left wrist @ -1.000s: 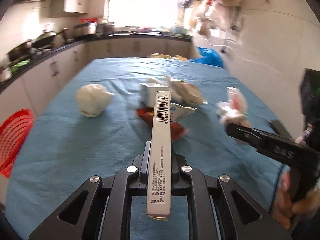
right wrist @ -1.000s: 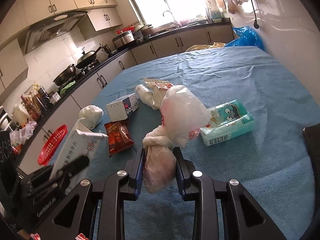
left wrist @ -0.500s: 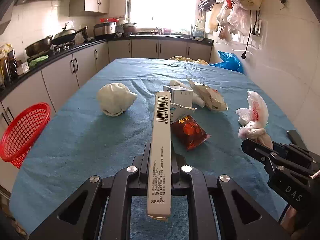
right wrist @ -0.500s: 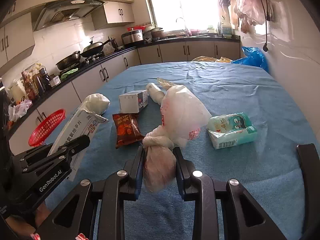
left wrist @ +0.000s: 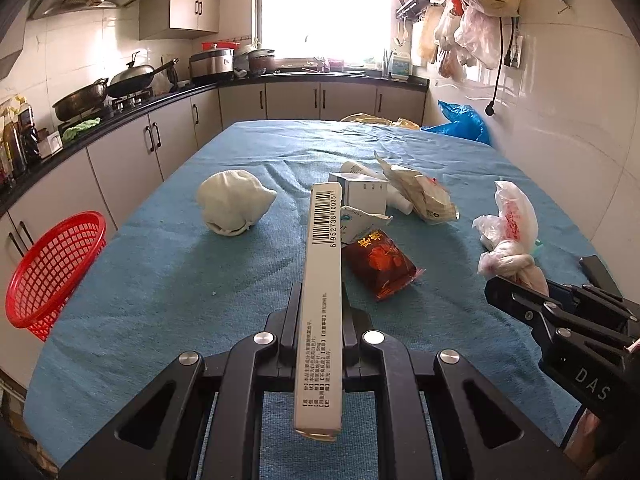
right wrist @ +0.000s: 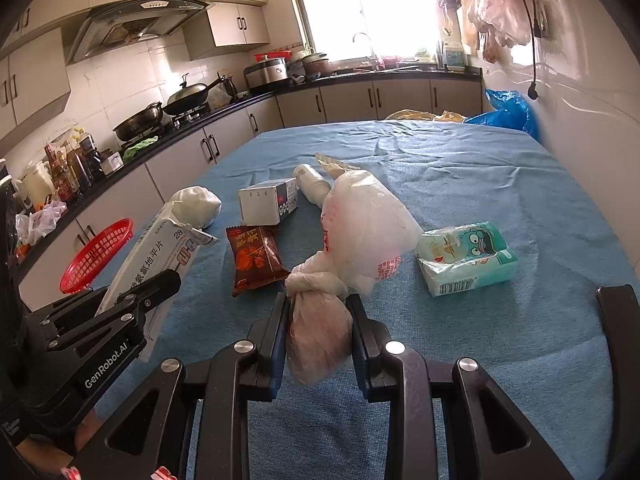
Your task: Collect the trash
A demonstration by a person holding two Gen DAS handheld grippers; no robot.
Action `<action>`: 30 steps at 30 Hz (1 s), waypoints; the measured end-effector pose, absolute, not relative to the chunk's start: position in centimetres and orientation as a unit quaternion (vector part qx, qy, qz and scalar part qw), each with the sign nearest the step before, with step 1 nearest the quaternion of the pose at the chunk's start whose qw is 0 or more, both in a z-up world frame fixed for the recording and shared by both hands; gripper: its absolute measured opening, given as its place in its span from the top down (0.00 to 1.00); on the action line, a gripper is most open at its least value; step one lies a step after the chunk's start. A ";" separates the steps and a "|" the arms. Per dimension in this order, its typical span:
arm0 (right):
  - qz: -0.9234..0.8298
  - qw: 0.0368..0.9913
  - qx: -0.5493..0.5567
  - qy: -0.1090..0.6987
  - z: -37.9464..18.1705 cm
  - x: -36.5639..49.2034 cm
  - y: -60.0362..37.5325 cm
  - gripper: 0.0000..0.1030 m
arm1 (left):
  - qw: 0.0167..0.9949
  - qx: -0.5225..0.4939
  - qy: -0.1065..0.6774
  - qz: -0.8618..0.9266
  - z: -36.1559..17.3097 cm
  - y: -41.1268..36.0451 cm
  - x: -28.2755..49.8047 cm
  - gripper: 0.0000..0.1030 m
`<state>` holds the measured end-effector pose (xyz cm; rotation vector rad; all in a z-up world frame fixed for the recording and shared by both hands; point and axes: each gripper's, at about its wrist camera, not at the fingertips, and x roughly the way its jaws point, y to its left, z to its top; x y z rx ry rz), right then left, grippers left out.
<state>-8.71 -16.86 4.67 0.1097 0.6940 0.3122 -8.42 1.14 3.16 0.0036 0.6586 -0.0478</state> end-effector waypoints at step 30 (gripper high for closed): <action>0.160 0.923 0.039 0.348 5.6 -8.3 -15.9 0.70 | 0.943 -0.018 0.332 -0.023 3.8 3.1 -8.7 0.88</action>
